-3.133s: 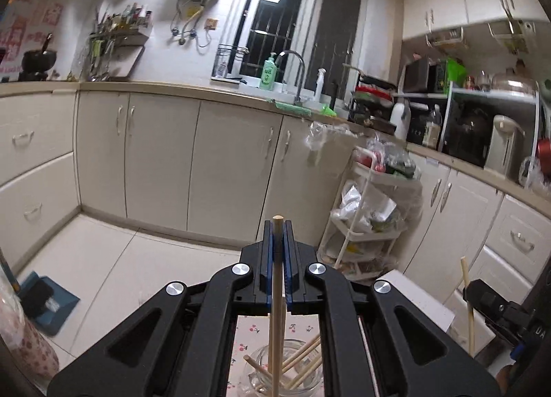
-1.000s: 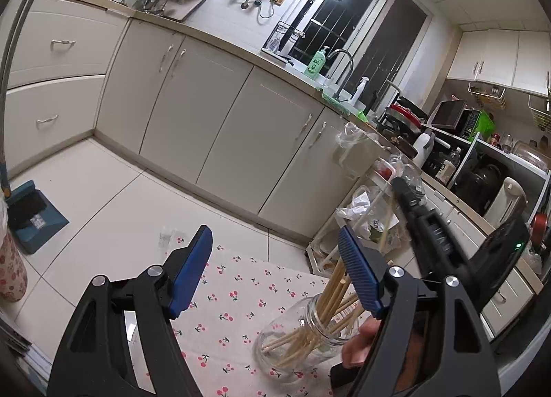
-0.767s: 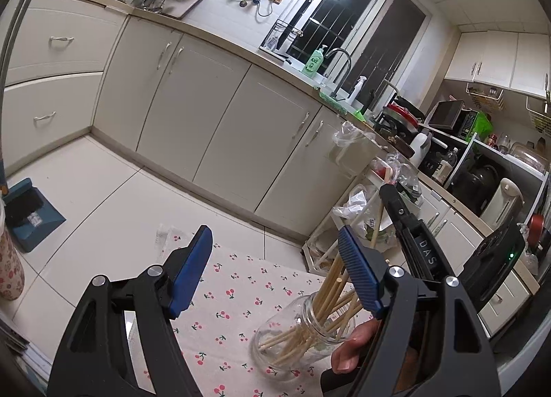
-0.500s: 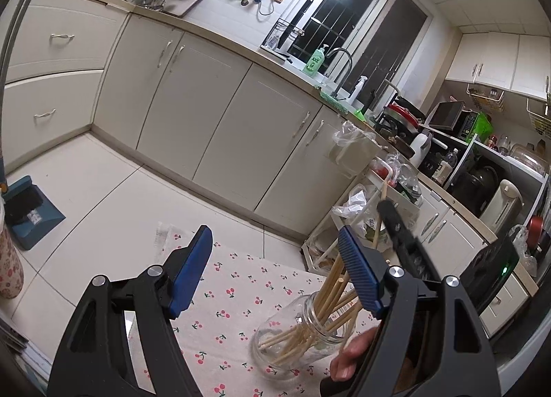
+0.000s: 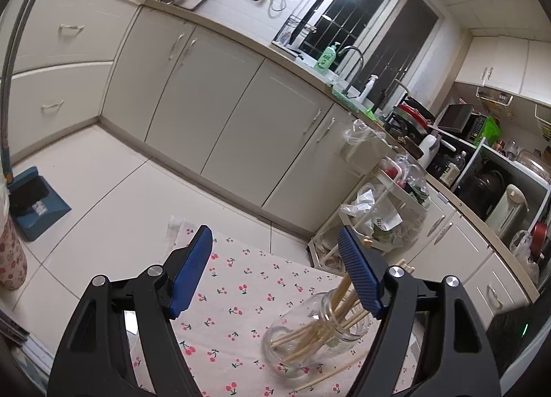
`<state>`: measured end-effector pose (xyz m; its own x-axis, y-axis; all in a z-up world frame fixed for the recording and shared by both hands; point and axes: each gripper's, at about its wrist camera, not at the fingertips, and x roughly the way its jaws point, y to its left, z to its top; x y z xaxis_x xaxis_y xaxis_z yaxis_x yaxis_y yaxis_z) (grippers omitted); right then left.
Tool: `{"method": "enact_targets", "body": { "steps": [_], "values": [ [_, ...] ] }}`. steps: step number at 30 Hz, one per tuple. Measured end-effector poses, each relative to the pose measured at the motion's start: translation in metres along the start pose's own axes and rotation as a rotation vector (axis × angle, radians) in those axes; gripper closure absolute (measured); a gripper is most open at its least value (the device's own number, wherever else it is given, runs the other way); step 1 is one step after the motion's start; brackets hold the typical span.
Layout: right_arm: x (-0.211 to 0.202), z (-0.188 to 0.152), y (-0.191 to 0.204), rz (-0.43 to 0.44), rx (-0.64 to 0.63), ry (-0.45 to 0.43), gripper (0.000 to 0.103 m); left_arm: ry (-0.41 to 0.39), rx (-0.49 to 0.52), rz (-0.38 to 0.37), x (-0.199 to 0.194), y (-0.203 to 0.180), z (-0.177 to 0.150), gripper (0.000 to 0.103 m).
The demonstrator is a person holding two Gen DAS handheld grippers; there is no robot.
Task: Organize utensils
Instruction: 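Grasp the last loose stick with the right gripper, then lift the held stick upright over the glass jar with the right gripper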
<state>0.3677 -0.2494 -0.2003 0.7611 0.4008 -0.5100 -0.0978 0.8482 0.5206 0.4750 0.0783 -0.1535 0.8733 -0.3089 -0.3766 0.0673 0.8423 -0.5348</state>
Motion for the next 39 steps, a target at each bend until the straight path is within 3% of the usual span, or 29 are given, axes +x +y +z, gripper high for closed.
{"method": "enact_targets", "body": {
  "steps": [3, 6, 13, 18, 20, 22, 24, 25, 29, 33, 39],
  "values": [
    [-0.009, -0.014, -0.024, -0.097, 0.040, 0.083, 0.093, 0.013, -0.023, 0.005, 0.004, 0.004, -0.002, 0.031],
    [-0.016, -0.007, -0.041, -0.116, 0.083, 0.082, 0.093, 0.026, -0.026, 0.018, 0.010, 0.005, -0.005, 0.031],
    [-0.008, 0.001, -0.035, -0.061, 0.039, 0.099, 0.100, 0.040, -0.042, 0.039, 0.017, 0.014, -0.007, 0.031],
    [-0.024, 0.013, 0.000, -0.036, -0.073, 0.042, 0.102, 0.046, -0.072, 0.045, 0.018, 0.023, -0.006, 0.031],
    [-0.020, 0.021, -0.004, -0.015, -0.041, 0.089, 0.102, 0.045, -0.075, 0.050, 0.018, 0.024, -0.006, 0.031],
    [-0.013, 0.025, -0.027, -0.020, 0.085, 0.160, 0.099, 0.048, -0.078, 0.054, 0.019, 0.026, -0.006, 0.031],
    [-0.009, 0.021, -0.066, -0.085, 0.262, 0.210, 0.042, 0.051, -0.086, 0.054, 0.019, 0.028, -0.004, 0.031],
    [-0.008, 0.020, -0.080, -0.144, 0.294, 0.216, 0.041, 0.052, -0.090, 0.053, 0.019, 0.029, -0.004, 0.031],
    [0.019, 0.019, -0.102, -0.234, 0.303, 0.286, 0.048, 0.054, -0.090, 0.057, 0.019, 0.029, -0.005, 0.031],
    [0.063, 0.015, -0.092, -0.356, 0.196, 0.387, 0.051, 0.058, -0.102, 0.053, 0.018, 0.032, -0.005, 0.031],
    [0.111, 0.010, -0.063, -0.460, -0.036, 0.429, 0.052, 0.053, -0.117, 0.048, 0.014, 0.038, -0.003, 0.031]
  ]
}}
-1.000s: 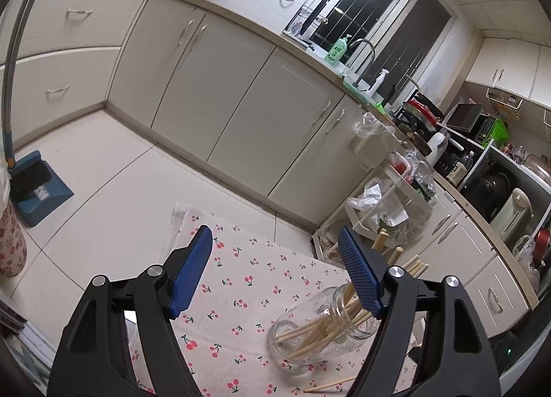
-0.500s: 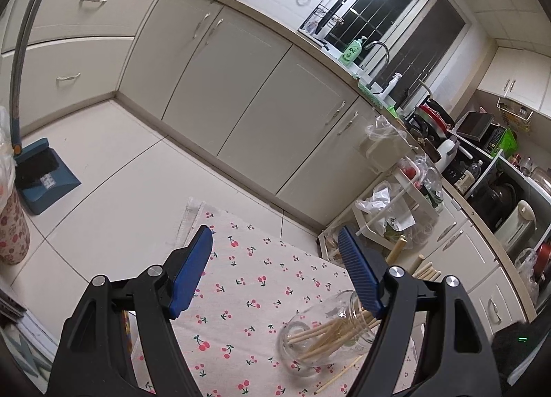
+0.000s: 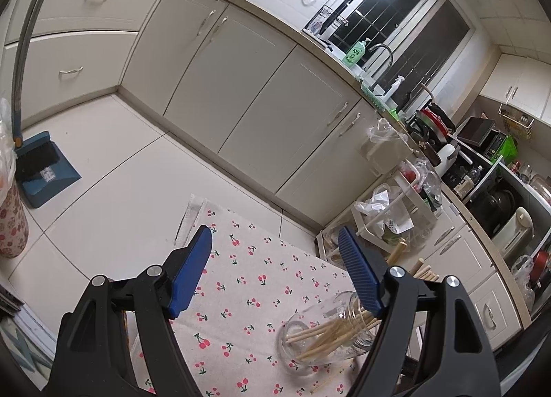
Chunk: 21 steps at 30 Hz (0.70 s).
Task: Organize utensils
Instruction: 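Lift the held stick upright over the glass jar with the right gripper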
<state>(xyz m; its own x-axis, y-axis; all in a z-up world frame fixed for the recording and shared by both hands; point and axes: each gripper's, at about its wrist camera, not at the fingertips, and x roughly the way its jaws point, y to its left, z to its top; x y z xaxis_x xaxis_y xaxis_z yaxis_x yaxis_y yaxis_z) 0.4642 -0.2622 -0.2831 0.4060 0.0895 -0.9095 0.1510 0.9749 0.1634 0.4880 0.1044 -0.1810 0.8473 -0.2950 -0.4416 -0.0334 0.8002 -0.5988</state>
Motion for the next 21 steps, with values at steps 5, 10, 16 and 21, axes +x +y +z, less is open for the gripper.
{"method": "enact_targets", "body": {
  "steps": [5, 10, 16, 21],
  "values": [
    [-0.027, -0.006, 0.006, -0.014, -0.037, -0.042, 0.055, 0.001, -0.022, -0.009, -0.002, 0.003, 0.003, 0.030],
    [-0.006, 0.006, 0.005, -0.029, 0.010, 0.015, 0.055, 0.018, -0.024, -0.017, 0.000, 0.003, 0.001, 0.029],
    [0.014, 0.006, 0.029, -0.082, -0.165, -0.010, 0.075, 0.021, -0.037, -0.014, 0.002, 0.006, 0.003, 0.029],
    [0.003, -0.007, 0.031, 0.024, -0.305, -0.012, 0.103, 0.022, -0.048, -0.021, 0.000, 0.008, 0.003, 0.028]
  ]
}}
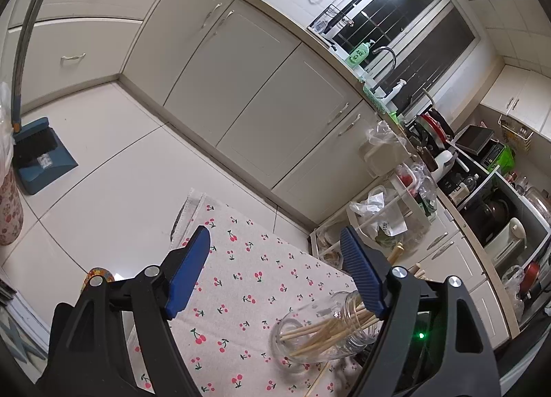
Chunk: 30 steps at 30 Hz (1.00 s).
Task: Organize utensils
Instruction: 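Lift the held stick upright over the glass jar with the right gripper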
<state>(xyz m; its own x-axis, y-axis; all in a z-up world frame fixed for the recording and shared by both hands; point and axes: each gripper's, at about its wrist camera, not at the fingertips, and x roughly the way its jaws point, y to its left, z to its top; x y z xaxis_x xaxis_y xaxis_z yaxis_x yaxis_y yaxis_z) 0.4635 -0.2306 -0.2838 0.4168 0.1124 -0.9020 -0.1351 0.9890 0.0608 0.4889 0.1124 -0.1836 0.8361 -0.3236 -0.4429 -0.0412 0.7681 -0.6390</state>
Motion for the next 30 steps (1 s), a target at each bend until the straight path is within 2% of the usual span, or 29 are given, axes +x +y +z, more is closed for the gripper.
{"method": "enact_targets", "body": {
  "steps": [5, 7, 9, 12, 19, 20, 21, 22, 24, 26, 27, 29, 30],
  "values": [
    [-0.019, -0.007, -0.018, 0.084, 0.066, -0.001, 0.103, 0.011, -0.013, 0.007, 0.004, 0.003, -0.001, 0.028],
    [-0.022, -0.007, -0.030, 0.116, 0.159, 0.011, 0.103, 0.015, -0.018, 0.011, 0.006, 0.004, -0.002, 0.028],
    [-0.014, -0.003, -0.048, 0.136, 0.293, 0.064, 0.102, 0.021, -0.023, 0.010, 0.007, 0.005, -0.003, 0.028],
    [-0.004, 0.008, -0.053, 0.120, 0.355, 0.098, 0.102, 0.025, -0.015, 0.012, 0.009, 0.005, -0.004, 0.028],
    [0.011, 0.020, -0.020, -0.032, 0.258, 0.078, 0.101, 0.023, -0.026, 0.005, 0.007, 0.005, -0.003, 0.028],
    [0.011, 0.021, -0.014, -0.063, 0.236, 0.069, 0.095, 0.021, -0.028, 0.004, 0.007, 0.005, -0.003, 0.028],
    [0.012, 0.023, -0.010, -0.076, 0.219, 0.066, 0.075, 0.021, -0.029, 0.004, 0.007, 0.006, -0.003, 0.028],
    [0.017, 0.021, -0.005, -0.081, 0.202, 0.082, 0.068, 0.021, -0.031, 0.003, 0.006, 0.007, -0.003, 0.027],
    [0.016, 0.019, -0.001, -0.078, 0.202, 0.066, 0.065, 0.023, -0.034, 0.001, 0.006, 0.007, -0.003, 0.027],
    [0.013, 0.019, -0.006, -0.048, 0.222, 0.065, 0.066, 0.021, -0.033, 0.001, 0.006, 0.007, -0.003, 0.027],
    [0.012, 0.018, -0.007, -0.052, 0.216, 0.062, 0.078, 0.021, -0.034, 0.000, 0.005, 0.007, -0.003, 0.027],
    [0.010, 0.017, -0.008, -0.048, 0.193, 0.061, 0.089, 0.024, -0.035, -0.001, 0.006, 0.006, -0.003, 0.027],
    [0.009, 0.015, -0.008, -0.035, 0.177, 0.062, 0.091, 0.024, -0.035, -0.001, 0.006, 0.007, -0.003, 0.027]
  ]
}}
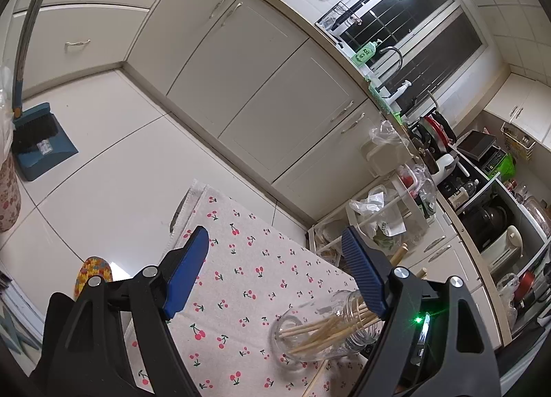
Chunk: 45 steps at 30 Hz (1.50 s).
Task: Organize utensils
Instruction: 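Lift the held stick upright over the glass jar with the right gripper, then lower the held stick into the glass jar and open the right gripper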
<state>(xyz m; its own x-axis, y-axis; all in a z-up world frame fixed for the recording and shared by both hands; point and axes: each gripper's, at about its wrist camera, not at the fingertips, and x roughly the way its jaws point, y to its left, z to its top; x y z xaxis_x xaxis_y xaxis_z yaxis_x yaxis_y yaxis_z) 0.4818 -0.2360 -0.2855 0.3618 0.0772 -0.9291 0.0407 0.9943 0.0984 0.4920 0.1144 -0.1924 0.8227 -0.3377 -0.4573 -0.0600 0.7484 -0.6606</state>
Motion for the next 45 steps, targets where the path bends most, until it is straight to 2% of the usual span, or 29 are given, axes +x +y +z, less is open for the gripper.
{"method": "enact_targets", "body": {
  "steps": [3, 5, 8, 13, 16, 18, 19, 20, 22, 25, 27, 35, 40, 45],
  "values": [
    [-0.002, -0.007, 0.003, 0.069, -0.094, 0.006, 0.097, 0.005, 0.000, 0.000, 0.001, -0.001, -0.001, 0.027],
    [-0.007, -0.014, 0.006, 0.075, -0.151, 0.007, 0.097, 0.009, -0.001, 0.002, 0.002, -0.001, -0.002, 0.027],
    [-0.024, -0.021, -0.003, 0.128, -0.139, -0.007, 0.098, 0.017, -0.015, -0.002, 0.003, 0.002, -0.001, 0.027],
    [-0.072, -0.030, -0.017, 0.275, -0.044, -0.094, 0.098, 0.018, -0.020, 0.005, 0.005, 0.003, -0.002, 0.027],
    [-0.106, -0.032, -0.015, 0.421, 0.000, -0.215, 0.098, 0.018, -0.012, 0.013, 0.006, 0.003, -0.003, 0.027],
    [-0.140, -0.034, -0.005, 0.509, -0.001, -0.363, 0.098, 0.020, -0.013, 0.015, 0.007, 0.004, -0.003, 0.027],
    [-0.152, -0.034, -0.001, 0.524, -0.006, -0.421, 0.098, 0.021, -0.014, 0.015, 0.007, 0.004, -0.003, 0.027],
    [-0.173, -0.033, 0.011, 0.530, -0.018, -0.533, 0.098, 0.021, -0.013, 0.016, 0.007, 0.003, -0.004, 0.027],
    [-0.197, -0.029, 0.029, 0.521, -0.035, -0.692, 0.098, 0.022, -0.009, 0.019, 0.008, 0.004, -0.004, 0.027],
    [-0.209, -0.020, 0.058, 0.477, -0.048, -0.876, 0.098, 0.024, -0.011, 0.022, 0.009, 0.004, -0.005, 0.027],
    [-0.201, -0.010, 0.071, 0.439, -0.050, -0.947, 0.098, 0.024, -0.014, 0.020, 0.009, 0.004, -0.005, 0.027],
    [-0.156, 0.021, 0.083, 0.335, -0.047, -1.056, 0.098, 0.016, -0.023, 0.001, 0.004, 0.006, -0.002, 0.027],
    [-0.141, 0.007, 0.092, 0.295, -0.110, -1.055, 0.098, 0.011, -0.013, -0.002, 0.003, 0.003, -0.002, 0.027],
    [-0.128, -0.017, 0.093, 0.272, -0.155, -1.010, 0.098, 0.004, -0.002, 0.008, 0.003, 0.001, -0.002, 0.026]
  ]
}}
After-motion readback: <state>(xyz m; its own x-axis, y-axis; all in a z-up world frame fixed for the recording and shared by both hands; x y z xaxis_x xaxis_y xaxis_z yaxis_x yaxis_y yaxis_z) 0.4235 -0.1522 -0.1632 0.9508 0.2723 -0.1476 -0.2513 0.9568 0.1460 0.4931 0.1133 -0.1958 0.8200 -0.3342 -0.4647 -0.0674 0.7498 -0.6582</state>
